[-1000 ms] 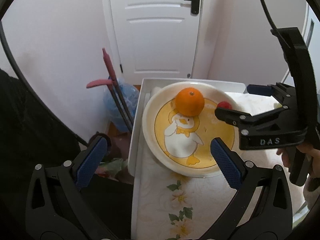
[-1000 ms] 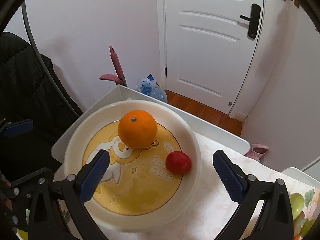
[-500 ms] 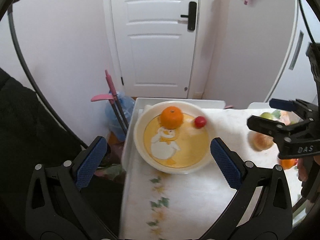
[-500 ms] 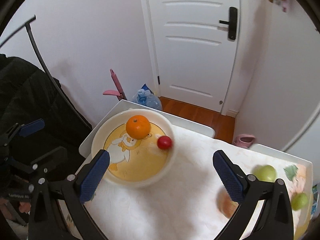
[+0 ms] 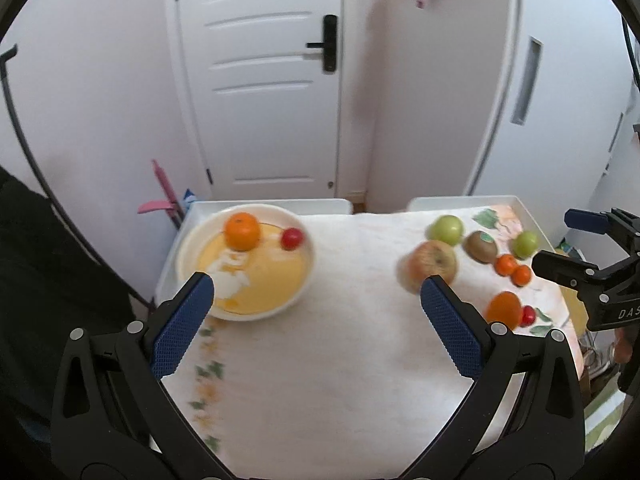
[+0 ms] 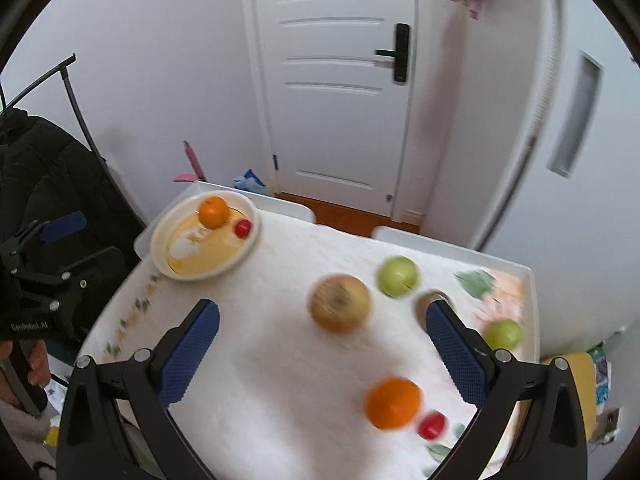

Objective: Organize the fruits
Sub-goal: 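Withdraw both tools from the plate back over the fruit, then grasp the large apple with the left tool while the right tool grasps the big orange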

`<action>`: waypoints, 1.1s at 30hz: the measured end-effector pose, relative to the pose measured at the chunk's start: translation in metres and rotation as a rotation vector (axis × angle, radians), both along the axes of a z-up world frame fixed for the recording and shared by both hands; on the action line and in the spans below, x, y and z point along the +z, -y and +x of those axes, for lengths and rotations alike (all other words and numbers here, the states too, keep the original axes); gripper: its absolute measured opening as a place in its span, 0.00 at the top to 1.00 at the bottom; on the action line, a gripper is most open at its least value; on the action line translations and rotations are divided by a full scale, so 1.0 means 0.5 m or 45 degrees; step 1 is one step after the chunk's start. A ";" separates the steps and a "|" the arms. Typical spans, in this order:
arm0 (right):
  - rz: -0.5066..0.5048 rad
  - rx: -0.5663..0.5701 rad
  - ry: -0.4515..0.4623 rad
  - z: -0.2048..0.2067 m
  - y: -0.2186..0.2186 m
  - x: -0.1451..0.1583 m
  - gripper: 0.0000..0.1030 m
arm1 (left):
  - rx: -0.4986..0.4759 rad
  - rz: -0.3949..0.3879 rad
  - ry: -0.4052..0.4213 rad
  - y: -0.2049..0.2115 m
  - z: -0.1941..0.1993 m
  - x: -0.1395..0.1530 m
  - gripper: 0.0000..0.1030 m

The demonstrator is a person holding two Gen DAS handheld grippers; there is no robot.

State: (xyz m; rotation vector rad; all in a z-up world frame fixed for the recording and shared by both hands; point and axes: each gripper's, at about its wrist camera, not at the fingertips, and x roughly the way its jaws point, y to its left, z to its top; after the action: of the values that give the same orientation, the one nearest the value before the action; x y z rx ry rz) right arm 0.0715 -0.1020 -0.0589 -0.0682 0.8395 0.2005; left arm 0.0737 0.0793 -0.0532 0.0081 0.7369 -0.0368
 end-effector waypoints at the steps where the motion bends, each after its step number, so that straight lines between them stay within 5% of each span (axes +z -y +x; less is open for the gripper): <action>1: -0.005 -0.010 -0.001 -0.009 0.016 -0.002 0.00 | -0.012 0.000 -0.002 0.018 -0.001 -0.005 0.00; 14: 0.004 -0.016 -0.069 -0.060 0.163 -0.128 0.00 | -0.178 0.032 -0.041 0.184 0.082 -0.145 0.00; 21: 0.001 0.052 -0.098 -0.057 0.178 -0.216 0.00 | -0.255 0.075 -0.071 0.243 0.139 -0.235 0.00; 33: -0.003 0.141 -0.099 -0.039 0.159 -0.279 0.08 | -0.284 0.102 -0.088 0.285 0.211 -0.294 0.03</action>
State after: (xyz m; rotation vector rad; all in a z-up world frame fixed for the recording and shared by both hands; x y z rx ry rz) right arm 0.0521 -0.1813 -0.1984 -0.1097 0.9139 0.3081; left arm 0.1792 -0.0634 -0.2002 0.1661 0.8039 -0.2213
